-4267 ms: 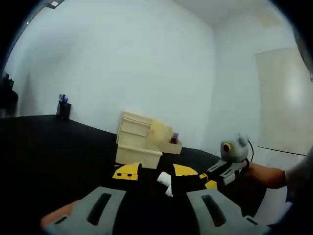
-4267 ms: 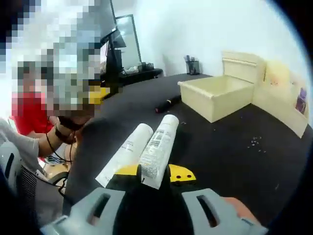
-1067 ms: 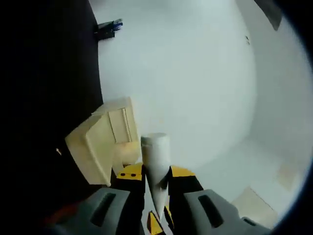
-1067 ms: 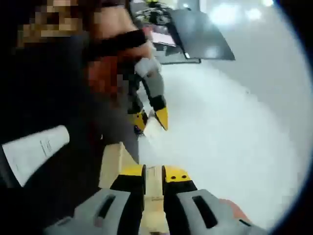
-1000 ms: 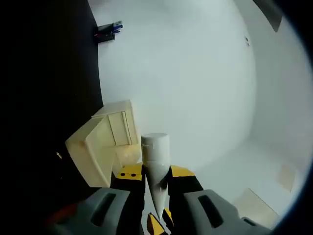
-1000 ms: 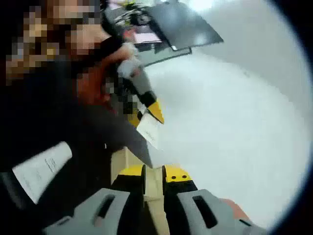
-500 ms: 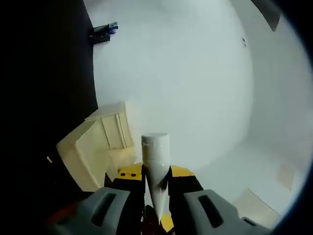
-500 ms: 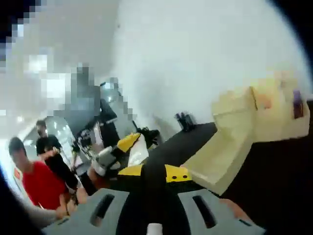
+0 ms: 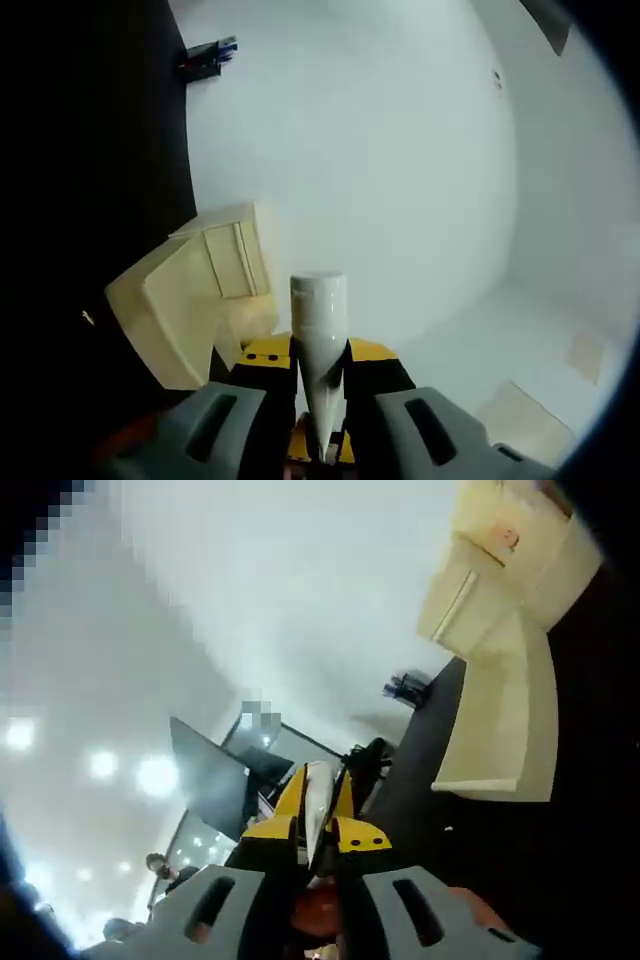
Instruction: Open the drawer, pick up the cosmetic bottles from the table one by one, place them into the drawer, release the gripper, close the drawer, and move the gripper away
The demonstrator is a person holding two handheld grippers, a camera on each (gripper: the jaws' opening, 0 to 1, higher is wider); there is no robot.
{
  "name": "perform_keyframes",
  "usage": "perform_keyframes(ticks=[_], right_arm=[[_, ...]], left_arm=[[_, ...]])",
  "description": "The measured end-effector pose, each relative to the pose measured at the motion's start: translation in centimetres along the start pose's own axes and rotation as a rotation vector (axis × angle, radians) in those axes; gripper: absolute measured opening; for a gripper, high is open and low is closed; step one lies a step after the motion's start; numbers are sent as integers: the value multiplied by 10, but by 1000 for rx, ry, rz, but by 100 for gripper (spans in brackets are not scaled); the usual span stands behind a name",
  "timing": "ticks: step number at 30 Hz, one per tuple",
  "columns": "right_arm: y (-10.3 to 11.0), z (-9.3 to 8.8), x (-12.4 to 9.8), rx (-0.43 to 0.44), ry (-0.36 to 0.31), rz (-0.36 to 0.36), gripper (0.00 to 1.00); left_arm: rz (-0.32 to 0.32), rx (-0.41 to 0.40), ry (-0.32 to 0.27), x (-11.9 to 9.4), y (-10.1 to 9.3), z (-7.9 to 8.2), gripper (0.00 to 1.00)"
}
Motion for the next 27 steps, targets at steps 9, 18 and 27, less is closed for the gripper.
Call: perform_keyframes(ticks=[9, 18, 27], right_arm=[[-3, 3, 7, 7, -3, 16, 3], [0, 10, 2, -239, -67, -14, 1], [21, 14, -7, -862, -253, -112, 0]], left_arm=[[-4, -5, -6, 1, 1, -6, 21], [19, 92, 40, 4, 1, -4, 23], [53, 76, 70, 10, 5, -3, 33]])
Point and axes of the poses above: the point that each gripper's makers call its tool centre point, and the gripper's own axes: x roughly forward along the fingers, y roughly to its left, z roughly out of its top, the point moved 10 cm from there along -x, roughly backward along the fingers, and after that the axes turned 14 degrees about -z, right-handed, at the moved point
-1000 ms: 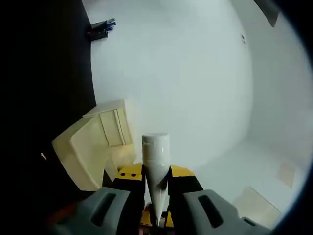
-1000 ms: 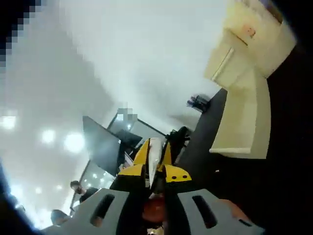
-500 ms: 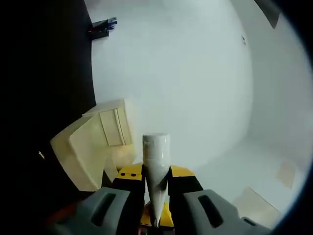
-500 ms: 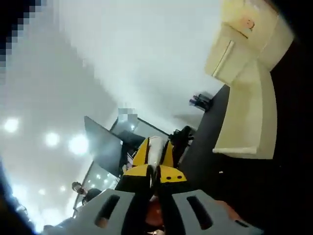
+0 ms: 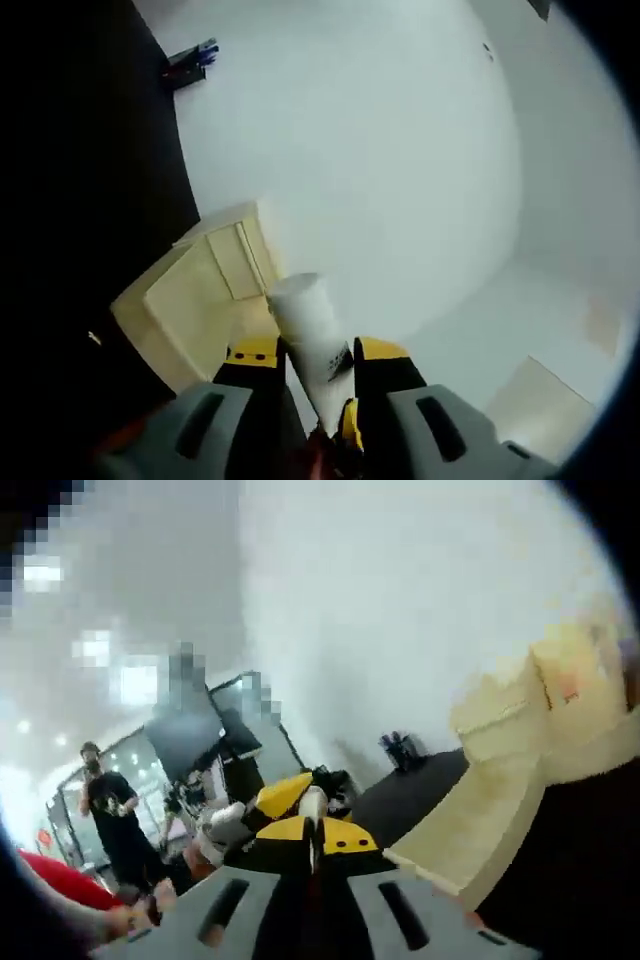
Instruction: Open the drawer, pick up the cosmetic bottles from the table one by one, place them into the drawer, release the gripper, close the drawer, and move the gripper away
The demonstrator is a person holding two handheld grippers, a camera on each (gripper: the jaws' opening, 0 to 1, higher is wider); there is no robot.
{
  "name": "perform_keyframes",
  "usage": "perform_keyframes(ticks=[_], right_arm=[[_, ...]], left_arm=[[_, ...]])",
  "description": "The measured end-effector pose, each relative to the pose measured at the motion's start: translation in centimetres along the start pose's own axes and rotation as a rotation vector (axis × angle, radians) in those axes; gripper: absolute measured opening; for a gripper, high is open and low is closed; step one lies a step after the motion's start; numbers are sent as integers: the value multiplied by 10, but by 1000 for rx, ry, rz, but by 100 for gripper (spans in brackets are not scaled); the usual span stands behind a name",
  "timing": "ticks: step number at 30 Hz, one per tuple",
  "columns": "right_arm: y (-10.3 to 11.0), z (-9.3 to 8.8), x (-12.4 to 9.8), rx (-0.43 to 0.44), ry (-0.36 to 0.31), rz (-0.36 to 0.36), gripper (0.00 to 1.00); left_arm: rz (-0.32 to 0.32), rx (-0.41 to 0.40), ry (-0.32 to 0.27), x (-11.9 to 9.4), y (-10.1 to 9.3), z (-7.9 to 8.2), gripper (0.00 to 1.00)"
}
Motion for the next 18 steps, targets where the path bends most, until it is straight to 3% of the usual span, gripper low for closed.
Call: perform_keyframes(ticks=[4, 6, 8, 10, 12, 17, 18], right_arm=[[29, 3, -9, -508, -127, -21, 0], [38, 4, -11, -690, -180, -44, 0], [43, 3, -12, -789, -218, -60, 0], [46, 0, -13, -839, -241, -75, 0], [46, -2, -14, -898, -269, -102, 0], [42, -6, -13, -837, -257, -95, 0], [40, -8, -13, -763, -244, -91, 0]], left_arm=[[-17, -28, -12, 0, -4, -1, 36], [-26, -34, -13, 1, -6, -1, 38], [-37, -42, -12, 0, -10, 0, 38], [-41, -42, -11, -1, -12, 1, 37], [-46, -49, -21, -6, -17, -10, 36], [-46, -112, -51, -4, -7, 10, 30], [-45, -119, -57, -5, -5, 12, 29]])
Point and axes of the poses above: the point that each gripper's makers call its tool centre point, and the gripper's own axes: x roughly forward along the fingers, y roughly to its left, z roughly out of its top, the point moved 10 cm from there along -x, roughly backward along the fingers, and after that the axes turned 14 degrees about -z, right-handed, at the moved point
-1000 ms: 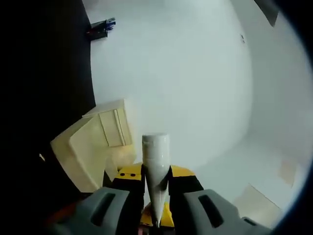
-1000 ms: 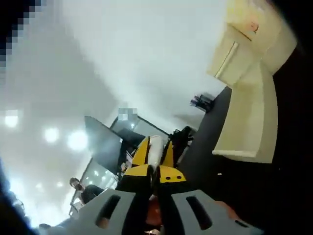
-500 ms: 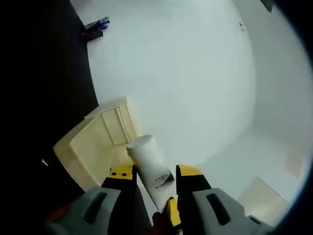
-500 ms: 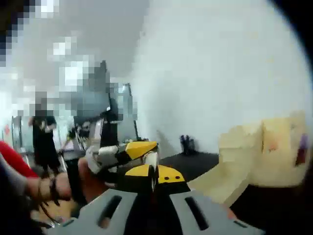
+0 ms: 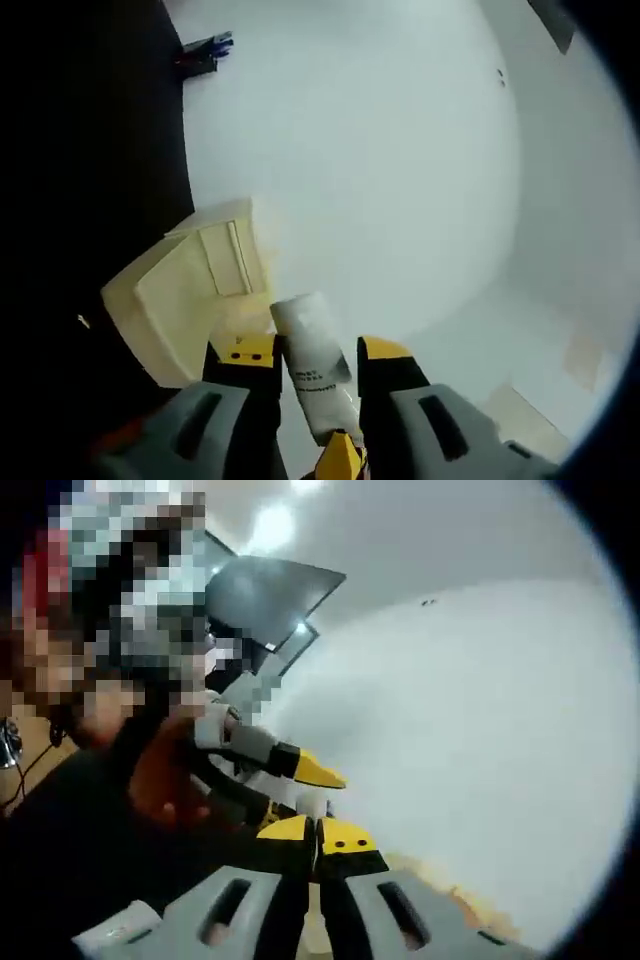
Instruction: Open the drawer, pick up the cosmetic bottles from the table one by one, place them into the drawer, release the gripper, close the drawer, and move the gripper away
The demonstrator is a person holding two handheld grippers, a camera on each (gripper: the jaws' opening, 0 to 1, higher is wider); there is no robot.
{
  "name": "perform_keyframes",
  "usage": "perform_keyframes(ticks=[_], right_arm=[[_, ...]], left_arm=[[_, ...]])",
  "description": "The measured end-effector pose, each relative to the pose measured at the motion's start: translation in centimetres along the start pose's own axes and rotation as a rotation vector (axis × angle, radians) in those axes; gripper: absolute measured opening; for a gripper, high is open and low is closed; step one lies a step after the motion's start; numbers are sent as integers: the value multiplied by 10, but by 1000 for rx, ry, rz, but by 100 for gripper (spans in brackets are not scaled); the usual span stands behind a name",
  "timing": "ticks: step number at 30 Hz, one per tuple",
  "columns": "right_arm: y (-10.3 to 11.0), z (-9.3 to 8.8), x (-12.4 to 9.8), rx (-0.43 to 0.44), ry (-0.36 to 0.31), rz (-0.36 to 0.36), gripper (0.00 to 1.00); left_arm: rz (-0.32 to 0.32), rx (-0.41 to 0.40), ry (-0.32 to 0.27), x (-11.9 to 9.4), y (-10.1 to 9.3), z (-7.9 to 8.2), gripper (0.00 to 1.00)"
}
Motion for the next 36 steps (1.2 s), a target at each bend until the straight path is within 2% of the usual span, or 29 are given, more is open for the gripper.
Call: perform_keyframes(ticks=[2, 4, 14, 19, 22, 25, 26, 27, 29, 30, 31, 32, 33, 34, 35, 36], right_arm=[[-2, -4, 1, 49, 15, 7, 0], [-2, -7, 0, 42, 16, 8, 0], [-8, -11, 2, 54, 15, -7, 2], [-11, -12, 1, 74, 19, -13, 11], [-16, -14, -2, 87, 34, -9, 12], [-25, -13, -7, 116, 66, 37, 14], [-27, -12, -9, 126, 99, 92, 17], [-32, -7, -9, 121, 94, 124, 21], [-44, -3, -8, 113, 187, 148, 28], [-49, -2, -7, 99, 233, 182, 29], [-61, -1, -3, 85, 297, 177, 29], [-66, -1, -2, 53, 308, 203, 29], [-71, -1, -3, 46, 345, 205, 29], [-76, 1, -2, 43, 339, 197, 29], [-77, 1, -5, 31, 354, 232, 29], [-80, 2, -5, 55, 380, 226, 30]], left_arm=[[-6, -29, -16, 0, 2, 6, 27], [-16, -32, -17, 1, 3, 11, 26], [6, 39, 36, 11, 0, 21, 20], [31, 126, 76, 17, 0, 20, 19], [53, 169, 92, 18, -4, 15, 19], [91, 234, 125, 22, -6, 16, 19], [106, 256, 134, 25, -9, 18, 19], [112, 277, 139, 28, -11, 19, 19], [140, 330, 164, 34, -15, 22, 19], [154, 355, 184, 38, -17, 23, 19], [169, 382, 206, 41, -19, 23, 19], [179, 403, 225, 43, -20, 23, 19], [203, 426, 268, 47, -22, 22, 19], [224, 448, 297, 50, -24, 22, 19], [235, 466, 312, 54, -25, 22, 19], [244, 488, 329, 57, -25, 21, 19]])
Point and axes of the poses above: the point that each gripper's makers call its tool centre point, and the gripper's own axes: x roughly forward along the fingers, y roughly to its left, z roughly out of its top, the point moved 10 cm from there along -x, roughly backward along the fingers, and after that the axes turned 14 degrees about -z, right-handed, at the moved point
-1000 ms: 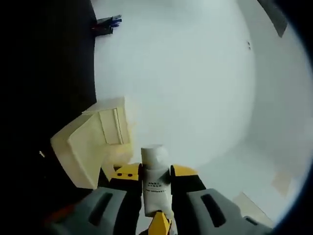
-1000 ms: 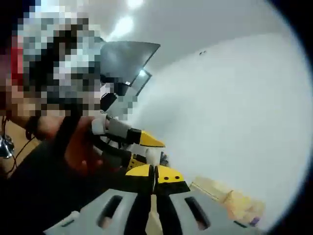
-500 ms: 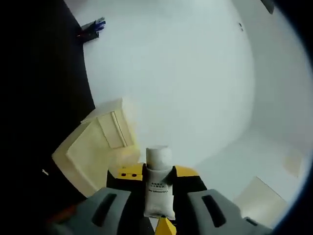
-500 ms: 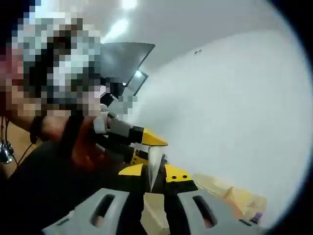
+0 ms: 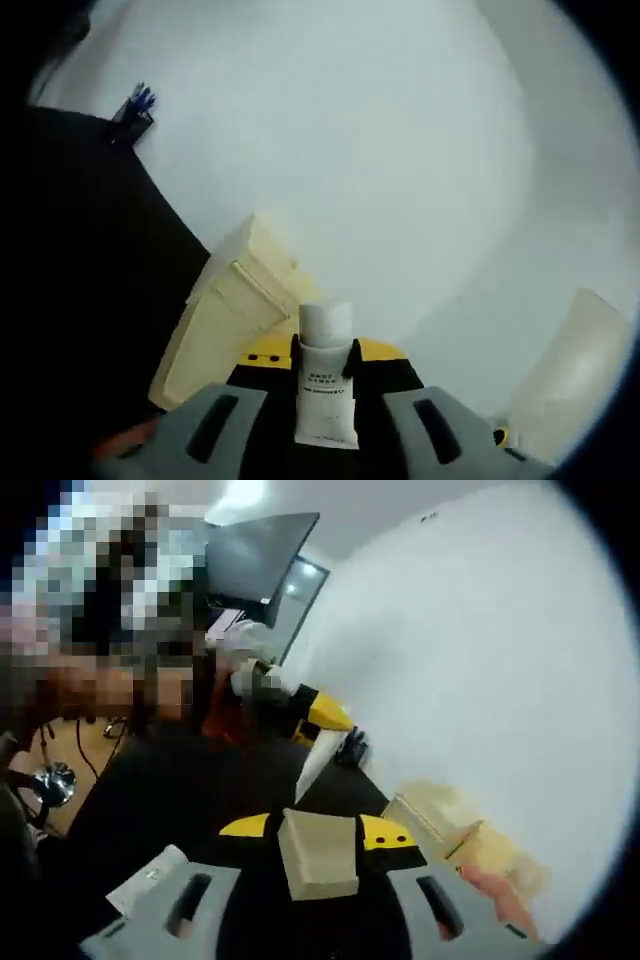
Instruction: Open the drawer, pick up the cosmetic bottles from the table one by one, place them into the drawer, release the gripper, close the drawer, and move the gripper away
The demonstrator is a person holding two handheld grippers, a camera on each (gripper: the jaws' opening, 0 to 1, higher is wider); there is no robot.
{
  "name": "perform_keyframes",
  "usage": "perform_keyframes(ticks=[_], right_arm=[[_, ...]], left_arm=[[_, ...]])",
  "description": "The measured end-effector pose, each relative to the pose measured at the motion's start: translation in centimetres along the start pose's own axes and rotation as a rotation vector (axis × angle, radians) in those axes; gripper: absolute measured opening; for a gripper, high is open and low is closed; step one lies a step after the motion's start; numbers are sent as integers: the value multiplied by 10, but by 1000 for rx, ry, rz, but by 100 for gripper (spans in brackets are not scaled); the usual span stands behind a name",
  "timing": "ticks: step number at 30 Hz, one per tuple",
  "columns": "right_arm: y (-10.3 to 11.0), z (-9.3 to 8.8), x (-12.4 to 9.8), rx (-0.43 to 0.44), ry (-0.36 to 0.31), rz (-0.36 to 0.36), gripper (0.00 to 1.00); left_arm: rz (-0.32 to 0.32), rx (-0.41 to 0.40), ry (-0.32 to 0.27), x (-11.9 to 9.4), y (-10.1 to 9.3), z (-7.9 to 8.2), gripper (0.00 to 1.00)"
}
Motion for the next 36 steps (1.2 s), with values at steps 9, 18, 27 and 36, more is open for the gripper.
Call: perform_keyframes(ticks=[9, 18, 27, 36], right_arm=[[-13, -1, 7, -77, 172, 90, 34], [-28, 9, 14, -144, 164, 62, 33], [-38, 8, 16, -128, 199, 139, 34], [-46, -7, 21, -170, 263, 151, 34]], left_arm=[[103, 152, 196, 30, -1, -1, 19], [215, 257, 309, 52, 11, 5, 19], [285, 325, 437, 77, 25, 1, 19], [368, 378, 568, 101, 37, -11, 17]])
Point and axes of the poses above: the point that each gripper's makers call its tool centre point, and the gripper's own axes: x roughly forward along the fingers, y roughly to its left, z roughly out of its top, the point moved 10 cm from there along -x, roughly backward along the fingers, and after that the axes turned 14 degrees about -z, right-handed, at the moved point
